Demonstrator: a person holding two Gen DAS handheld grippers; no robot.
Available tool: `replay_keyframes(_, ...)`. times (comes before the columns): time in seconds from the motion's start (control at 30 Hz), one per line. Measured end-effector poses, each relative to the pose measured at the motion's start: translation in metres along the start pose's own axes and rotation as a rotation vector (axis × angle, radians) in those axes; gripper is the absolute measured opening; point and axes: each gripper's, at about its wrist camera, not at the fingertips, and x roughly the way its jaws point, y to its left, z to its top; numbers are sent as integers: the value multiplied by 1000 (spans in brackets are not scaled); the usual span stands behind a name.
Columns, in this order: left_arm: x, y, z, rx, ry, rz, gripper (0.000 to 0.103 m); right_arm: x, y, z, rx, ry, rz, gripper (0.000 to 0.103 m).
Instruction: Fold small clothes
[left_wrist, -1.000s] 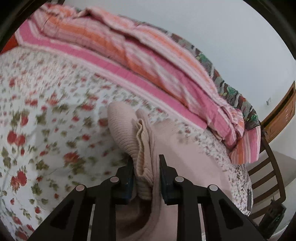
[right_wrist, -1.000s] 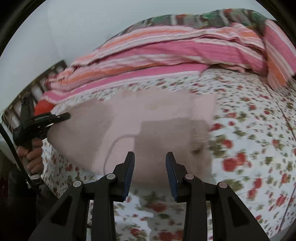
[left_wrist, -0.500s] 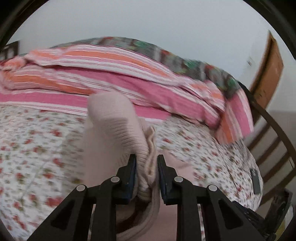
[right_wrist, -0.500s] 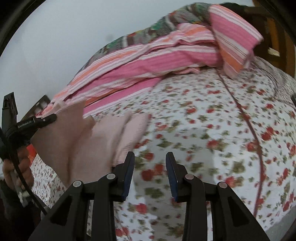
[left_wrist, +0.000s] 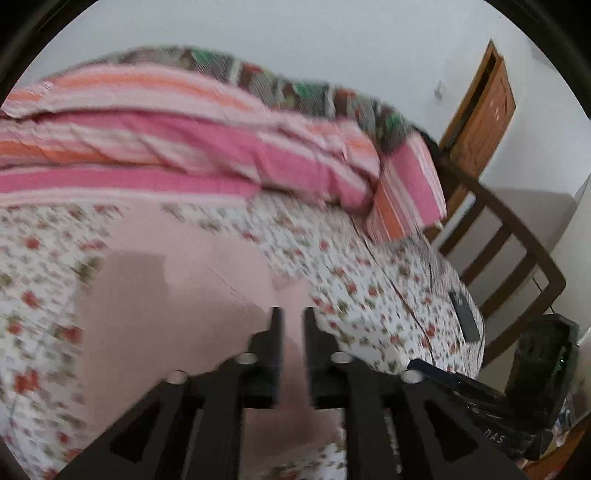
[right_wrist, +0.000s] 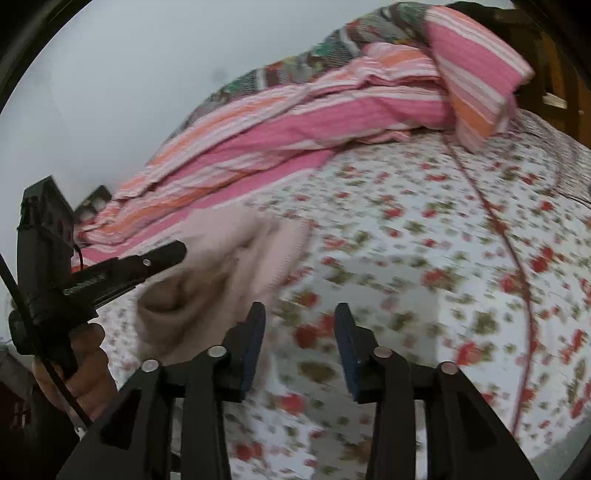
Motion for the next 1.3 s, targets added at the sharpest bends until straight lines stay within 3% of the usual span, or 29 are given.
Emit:
replay_keyframes(0.03, -12, 12, 3, -11, -29, 20, 43, 3, 6, 3, 4, -3, 32, 60)
replay_keyframes(0.1, -23, 30, 8, -30, -69, 45, 51, 15, 21, 7, 21, 2, 105, 61)
replay_keyframes(0.2, -35, 66, 7, -62, -75, 102, 51, 40, 41, 10, 48, 45, 180, 63)
replay_keyframes(0.33, -36, 104, -8, -90, -29, 138, 51, 72, 57, 11, 95, 83, 179, 63)
replay_keyframes(0.5, -37, 123, -26, -67, -4, 133, 51, 115, 59, 18, 201, 143, 164, 62)
replay_keyframes(0.57, -36, 125, -31, -53, 3, 122, 51, 126, 61, 21, 214, 158, 155, 44)
replay_keyframes(0.6, -36, 125, -33, -50, 6, 113, 51, 127, 64, 23, 199, 155, 138, 25)
replay_keyframes(0.67, -33, 124, -37, -41, 12, 90, 51, 118, 73, 27, 113, 106, 143, 23)
replay_keyframes(0.77, -31, 123, -40, -34, 12, 67, 51, 80, 83, 24, -23, -41, 173, 21)
replay_keyframes(0.87, -29, 123, -42, -39, 27, 42, 52, 63, 67, 17, -24, -97, 110, 21)
replay_keyframes(1.0, -24, 117, -48, -26, 60, 37, 53, 89, 17, -1, 123, 34, -4, 22)
replay_keyframes(1.07, -23, 113, -51, -18, 71, 41, 53, 87, 11, -7, 140, 31, 30, 24)
replay_keyframes(1.3, -29, 106, -51, -37, 75, 13, 53, 65, 11, -4, 127, 9, 26, 51)
